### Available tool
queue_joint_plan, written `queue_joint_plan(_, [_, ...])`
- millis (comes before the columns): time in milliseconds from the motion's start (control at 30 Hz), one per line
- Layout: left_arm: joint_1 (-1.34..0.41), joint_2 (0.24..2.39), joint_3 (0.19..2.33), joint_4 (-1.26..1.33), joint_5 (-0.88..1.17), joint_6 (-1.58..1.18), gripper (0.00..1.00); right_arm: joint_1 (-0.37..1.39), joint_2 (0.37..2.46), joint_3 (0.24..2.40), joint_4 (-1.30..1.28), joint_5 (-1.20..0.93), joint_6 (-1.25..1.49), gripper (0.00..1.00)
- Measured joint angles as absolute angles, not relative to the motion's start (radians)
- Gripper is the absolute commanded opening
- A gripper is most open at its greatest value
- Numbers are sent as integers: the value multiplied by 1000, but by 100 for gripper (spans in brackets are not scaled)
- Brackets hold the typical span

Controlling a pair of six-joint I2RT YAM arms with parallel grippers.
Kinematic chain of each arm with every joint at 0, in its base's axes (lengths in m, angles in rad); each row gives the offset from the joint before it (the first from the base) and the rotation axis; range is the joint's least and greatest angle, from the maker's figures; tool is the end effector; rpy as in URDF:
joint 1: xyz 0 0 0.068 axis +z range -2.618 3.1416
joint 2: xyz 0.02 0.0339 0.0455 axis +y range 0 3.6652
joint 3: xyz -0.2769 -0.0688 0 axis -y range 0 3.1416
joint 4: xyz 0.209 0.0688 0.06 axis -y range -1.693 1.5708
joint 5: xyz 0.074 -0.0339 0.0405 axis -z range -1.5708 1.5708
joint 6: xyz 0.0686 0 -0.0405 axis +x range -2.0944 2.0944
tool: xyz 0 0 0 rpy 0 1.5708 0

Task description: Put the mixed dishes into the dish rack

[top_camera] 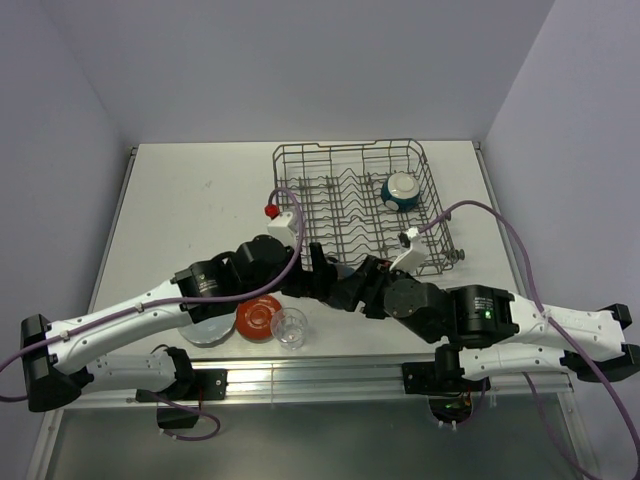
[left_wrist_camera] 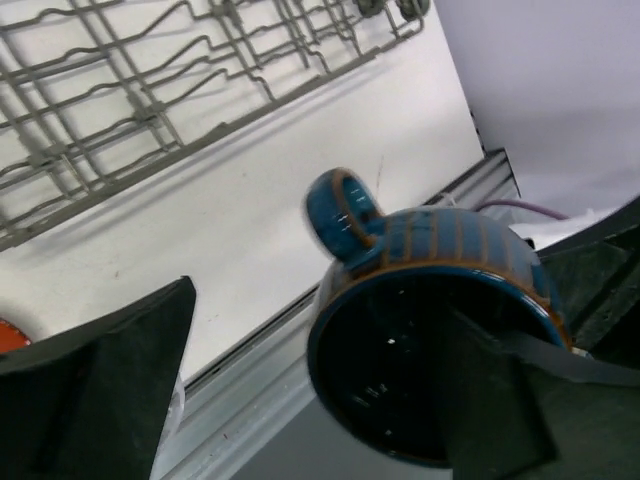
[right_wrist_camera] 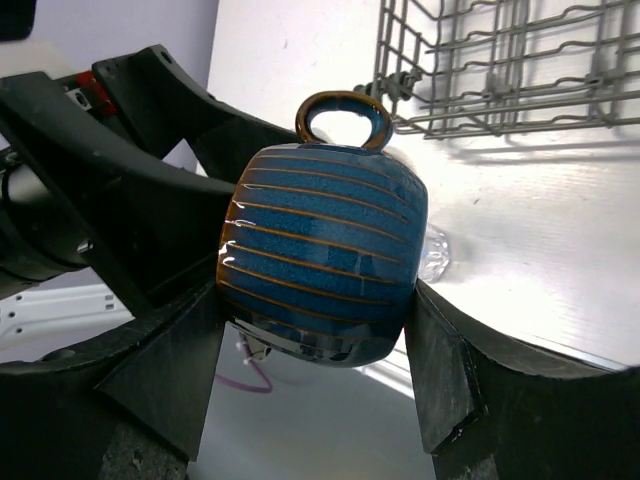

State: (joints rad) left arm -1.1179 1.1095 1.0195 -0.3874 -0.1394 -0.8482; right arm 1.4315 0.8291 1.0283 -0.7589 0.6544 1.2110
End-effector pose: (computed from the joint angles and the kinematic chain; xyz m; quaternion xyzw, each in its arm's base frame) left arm 0.1120 -0.2084 0.3372 0.0787 0.8493 -0.3986 0.3371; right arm 0.0601 0.1277 0.3496 0.0635 0.8406 0.3749 0.3857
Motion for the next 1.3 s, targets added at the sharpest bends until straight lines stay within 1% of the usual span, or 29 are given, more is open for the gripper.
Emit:
queue_joint_plan(133, [-1092,1097,1019,-418,-176,-862,99,1390,839,1039,-783,654,1202,0])
queue_joint_plan(233, [-1071,1061,1024,-478,-255,-886,99,1339,857,1051,-812,649,1176,0])
queue_joint_plan(333, [-1056,1035,1054,-563,-350,-904,99,1213,888,1082,-862,630,1111,0])
queue_joint_plan(433, [-1053,1037,1105,-648,-411,-908,99,1040,958,1146,-933,638,1026,0])
queue_joint_plan(500, [-1052,1037,1113,-676,-430,-908,98,922,1038,1201,-974,667,958,0])
queue_joint_plan(667, [-1052,1006,1064,-692,-432,-908,95,762,1256,1316,-1060,734,818,0])
queue_joint_plan(933, [-1052,981,1004,-714,-424,-920,94,680,1583,1461,-1144,837,685,0])
queue_joint_plan(1300, [-1052,906,918,-724,-399,-939,94,614,1885,1565,-1209,918,646,0])
